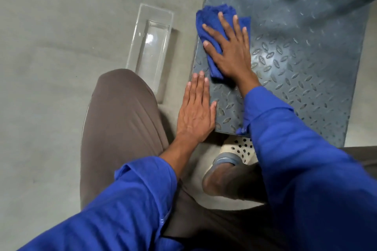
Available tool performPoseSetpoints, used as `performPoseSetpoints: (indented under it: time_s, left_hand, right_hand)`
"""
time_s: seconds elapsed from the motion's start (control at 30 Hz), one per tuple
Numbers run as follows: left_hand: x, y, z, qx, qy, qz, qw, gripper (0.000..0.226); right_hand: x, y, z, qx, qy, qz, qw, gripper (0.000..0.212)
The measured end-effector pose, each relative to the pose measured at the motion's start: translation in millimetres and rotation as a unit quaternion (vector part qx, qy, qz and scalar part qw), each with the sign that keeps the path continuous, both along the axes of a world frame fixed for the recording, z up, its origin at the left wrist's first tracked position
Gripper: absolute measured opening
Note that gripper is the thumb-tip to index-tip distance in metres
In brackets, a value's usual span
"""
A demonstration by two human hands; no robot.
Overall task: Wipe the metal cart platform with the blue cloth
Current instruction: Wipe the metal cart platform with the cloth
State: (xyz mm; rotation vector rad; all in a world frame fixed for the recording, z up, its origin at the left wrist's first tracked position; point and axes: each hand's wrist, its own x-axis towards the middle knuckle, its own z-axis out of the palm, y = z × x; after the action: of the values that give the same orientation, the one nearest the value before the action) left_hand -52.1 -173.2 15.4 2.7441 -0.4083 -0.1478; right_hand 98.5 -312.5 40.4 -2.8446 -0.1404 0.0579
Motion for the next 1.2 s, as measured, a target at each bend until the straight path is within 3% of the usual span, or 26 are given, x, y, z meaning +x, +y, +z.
performPoseSetpoints:
  time_s: [0.27,0.5,0.67,0.83,0.93,1.07,1.2]
  left_hand:
    - [1.0,11.1,0.0,-0.046,-0.005,-0.014,0.999,0.074]
    - [-6.2,20.2,-7.2,0.003,-0.006,-0.042,0.999,0.072]
    - [-4.5,22.2,-8.2,-0.022,-0.008,-0.034,0.999,0.074]
    - [11.4,33.2,-3.1,-0.027,0.009,-0.088,0.996,0.076]
    - [53.7,38.7,-2.3,-0.017,-0.002,-0.118,0.993,0.073]
    - [153.6,44.9,1.2,-0.015,-0.005,-0.227,0.974,0.071]
    - [240.5,32.4,13.6,0.057,-0.048,-0.301,0.951,0.069]
  right_hand:
    - [-81.6,17.8,-7.4,0.009,0.000,-0.032,0.999,0.050]
    - [9.5,6.9,2.2,0.013,0.003,0.002,1.000,0.055]
    - [-46.9,11.6,-5.2,0.020,-0.017,-0.018,0.999,0.050]
    - [-33.9,-42.2,-0.2,0.021,-0.007,-0.171,0.985,0.053]
    - [-36.9,-40.0,0.8,0.026,-0.002,-0.224,0.974,0.055]
    - [-80.0,5.5,-7.3,-0.002,-0.022,-0.217,0.976,0.056]
    - [-117.5,30.9,-11.9,-0.004,-0.021,-0.208,0.978,0.055]
